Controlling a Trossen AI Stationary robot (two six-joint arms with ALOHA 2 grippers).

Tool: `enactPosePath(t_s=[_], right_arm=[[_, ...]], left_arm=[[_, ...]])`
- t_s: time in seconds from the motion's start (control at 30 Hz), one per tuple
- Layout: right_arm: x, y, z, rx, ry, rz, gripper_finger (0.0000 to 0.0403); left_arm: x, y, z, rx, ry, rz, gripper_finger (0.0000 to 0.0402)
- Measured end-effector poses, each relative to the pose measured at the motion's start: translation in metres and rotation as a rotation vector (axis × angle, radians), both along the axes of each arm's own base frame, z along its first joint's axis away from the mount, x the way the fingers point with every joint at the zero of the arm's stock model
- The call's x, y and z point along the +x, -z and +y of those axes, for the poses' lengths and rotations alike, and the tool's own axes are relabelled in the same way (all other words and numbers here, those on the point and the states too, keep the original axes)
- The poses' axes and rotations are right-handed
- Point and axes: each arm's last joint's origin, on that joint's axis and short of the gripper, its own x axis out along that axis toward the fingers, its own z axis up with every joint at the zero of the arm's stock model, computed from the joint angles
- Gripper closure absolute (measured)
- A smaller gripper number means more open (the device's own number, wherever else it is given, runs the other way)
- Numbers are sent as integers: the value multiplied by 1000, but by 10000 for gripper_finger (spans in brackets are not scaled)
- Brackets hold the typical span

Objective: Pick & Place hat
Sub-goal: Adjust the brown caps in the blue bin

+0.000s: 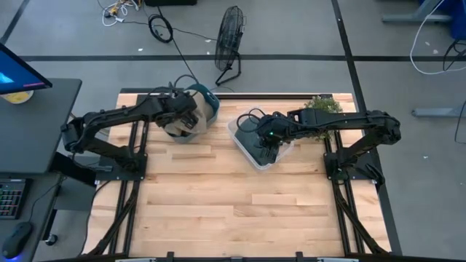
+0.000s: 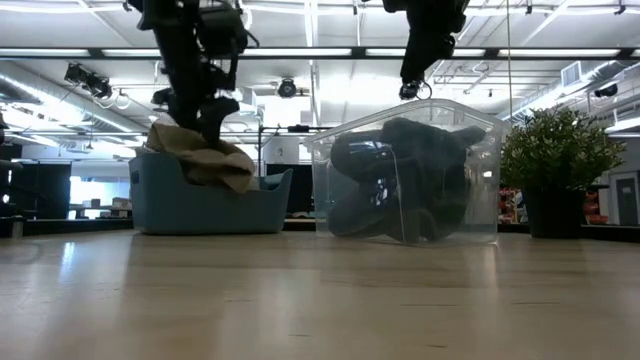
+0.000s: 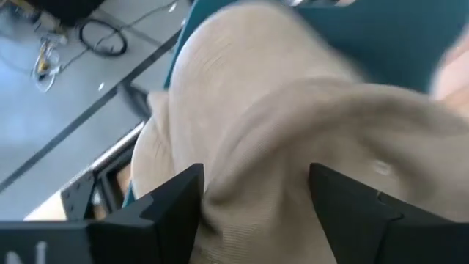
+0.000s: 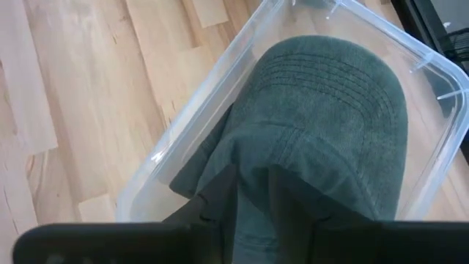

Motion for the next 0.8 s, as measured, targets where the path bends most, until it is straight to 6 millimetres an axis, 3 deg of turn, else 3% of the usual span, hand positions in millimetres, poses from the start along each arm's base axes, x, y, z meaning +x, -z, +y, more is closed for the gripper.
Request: enactPosePath(t_s=[0.17,0.3,0.4,0.8], right_arm=[[0,0,0,0,0,0,321],[0,0,0,0,1,-1,321],[0,0,0,0,1,-1,321],[0,0,0,2,3,-1,321]], left_arm=[[-13,23,4,-36,-50,61,204],[-16,28,4,-38,-14,120,307],[-13,21,5,-31,4,113,379],[-2,-36,12,59,139,130,386]])
